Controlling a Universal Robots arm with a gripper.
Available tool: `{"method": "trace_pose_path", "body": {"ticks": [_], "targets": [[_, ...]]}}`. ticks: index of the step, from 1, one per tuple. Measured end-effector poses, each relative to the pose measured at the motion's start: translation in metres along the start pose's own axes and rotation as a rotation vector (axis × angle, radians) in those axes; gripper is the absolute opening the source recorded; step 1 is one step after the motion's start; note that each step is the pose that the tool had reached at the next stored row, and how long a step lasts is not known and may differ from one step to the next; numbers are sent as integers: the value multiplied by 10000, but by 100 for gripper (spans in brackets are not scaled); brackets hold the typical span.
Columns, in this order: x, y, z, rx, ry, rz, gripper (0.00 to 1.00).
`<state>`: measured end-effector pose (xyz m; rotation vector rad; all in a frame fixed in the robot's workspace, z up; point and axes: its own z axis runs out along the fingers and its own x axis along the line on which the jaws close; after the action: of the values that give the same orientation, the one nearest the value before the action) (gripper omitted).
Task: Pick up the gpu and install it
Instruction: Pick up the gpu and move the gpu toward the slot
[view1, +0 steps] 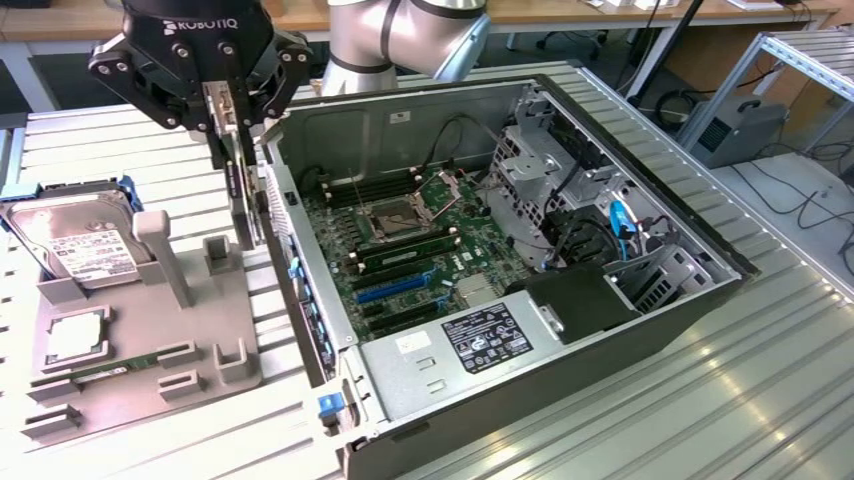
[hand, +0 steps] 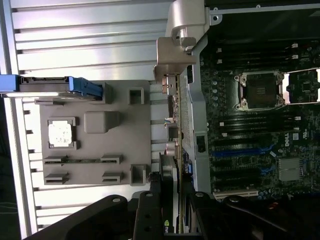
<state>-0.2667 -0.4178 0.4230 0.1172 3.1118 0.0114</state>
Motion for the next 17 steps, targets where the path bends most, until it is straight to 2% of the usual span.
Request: {"method": "trace_pose_path", "body": {"ticks": [17], "targets": [[-166, 12, 5, 1, 0, 0, 27]]}}
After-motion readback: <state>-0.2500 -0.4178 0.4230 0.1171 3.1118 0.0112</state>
